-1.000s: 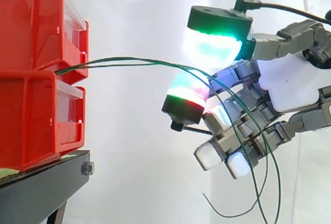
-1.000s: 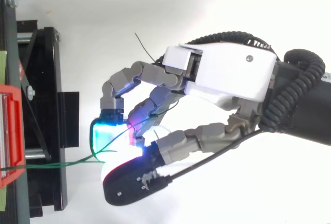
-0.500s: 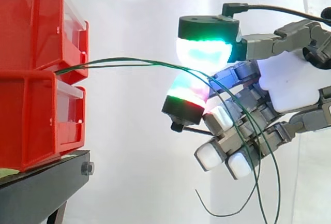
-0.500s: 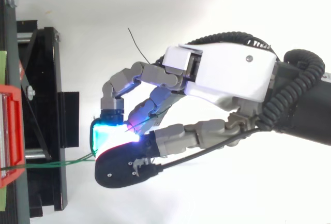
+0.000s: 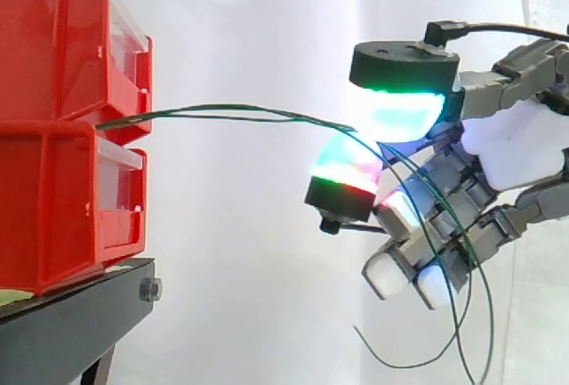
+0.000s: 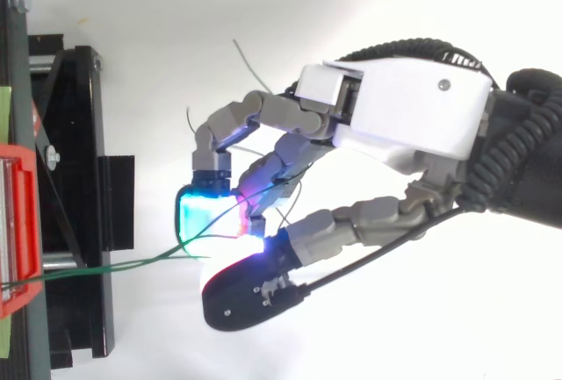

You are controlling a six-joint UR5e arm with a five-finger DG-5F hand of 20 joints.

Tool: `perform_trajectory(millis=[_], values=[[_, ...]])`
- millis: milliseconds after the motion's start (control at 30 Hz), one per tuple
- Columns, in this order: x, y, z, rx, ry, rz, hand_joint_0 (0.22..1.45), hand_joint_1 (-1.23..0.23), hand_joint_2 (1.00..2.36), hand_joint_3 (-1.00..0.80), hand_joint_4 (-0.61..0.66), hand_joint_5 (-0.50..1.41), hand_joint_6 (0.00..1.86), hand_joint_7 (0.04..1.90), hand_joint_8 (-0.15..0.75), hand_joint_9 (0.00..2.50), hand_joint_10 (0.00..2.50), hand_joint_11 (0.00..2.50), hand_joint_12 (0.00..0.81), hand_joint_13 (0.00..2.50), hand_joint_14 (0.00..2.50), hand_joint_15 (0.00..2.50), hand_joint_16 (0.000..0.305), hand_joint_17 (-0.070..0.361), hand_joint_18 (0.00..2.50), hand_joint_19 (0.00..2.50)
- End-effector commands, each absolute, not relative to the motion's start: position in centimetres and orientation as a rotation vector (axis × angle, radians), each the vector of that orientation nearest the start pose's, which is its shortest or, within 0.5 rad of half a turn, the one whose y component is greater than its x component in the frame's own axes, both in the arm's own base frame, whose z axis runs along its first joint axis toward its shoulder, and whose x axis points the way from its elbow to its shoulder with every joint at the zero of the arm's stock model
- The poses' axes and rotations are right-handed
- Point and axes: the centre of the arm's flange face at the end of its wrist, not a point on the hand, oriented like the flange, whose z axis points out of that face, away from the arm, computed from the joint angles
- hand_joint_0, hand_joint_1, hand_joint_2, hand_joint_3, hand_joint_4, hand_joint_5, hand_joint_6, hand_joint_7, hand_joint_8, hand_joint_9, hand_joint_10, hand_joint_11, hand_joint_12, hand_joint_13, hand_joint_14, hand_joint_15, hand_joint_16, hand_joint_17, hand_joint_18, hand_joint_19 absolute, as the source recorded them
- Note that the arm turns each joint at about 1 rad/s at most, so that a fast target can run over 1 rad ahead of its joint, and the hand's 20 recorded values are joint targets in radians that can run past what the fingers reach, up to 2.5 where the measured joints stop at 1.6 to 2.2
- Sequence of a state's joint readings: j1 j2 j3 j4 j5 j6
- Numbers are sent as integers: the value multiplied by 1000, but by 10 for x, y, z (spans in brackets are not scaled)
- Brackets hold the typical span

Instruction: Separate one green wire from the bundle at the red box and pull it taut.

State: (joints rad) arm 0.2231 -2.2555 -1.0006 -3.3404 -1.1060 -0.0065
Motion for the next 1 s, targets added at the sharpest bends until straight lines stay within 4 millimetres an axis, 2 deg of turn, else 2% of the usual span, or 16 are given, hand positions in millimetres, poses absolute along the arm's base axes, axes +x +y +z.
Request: perform_trajectory(millis=[0,133,267,367,567,967], values=[[727,-18,332,1437,1320,759,526,-710,1000,-500,139,-169,878,1013,264,987,22,727,362,784,21,529,55,123,662,612],[719,-20,338,1438,1355,725,505,-579,1000,-500,147,-165,866,1025,273,1006,23,717,378,795,21,527,57,128,673,624],[714,-21,346,1439,1359,718,542,-550,1000,-500,135,-166,847,1014,267,998,25,720,369,787,22,536,55,124,655,626],[714,-23,348,1435,1350,703,593,-582,1010,-380,117,-166,844,1049,263,993,24,734,363,782,21,537,54,120,641,636],[714,-24,348,1438,1341,692,605,-694,1017,-226,123,-170,854,1090,262,977,23,730,364,773,22,532,54,121,638,628],[713,-23,346,1437,1349,687,625,-774,1011,-356,131,-178,878,1017,253,961,24,731,351,765,21,525,53,120,632,619]])
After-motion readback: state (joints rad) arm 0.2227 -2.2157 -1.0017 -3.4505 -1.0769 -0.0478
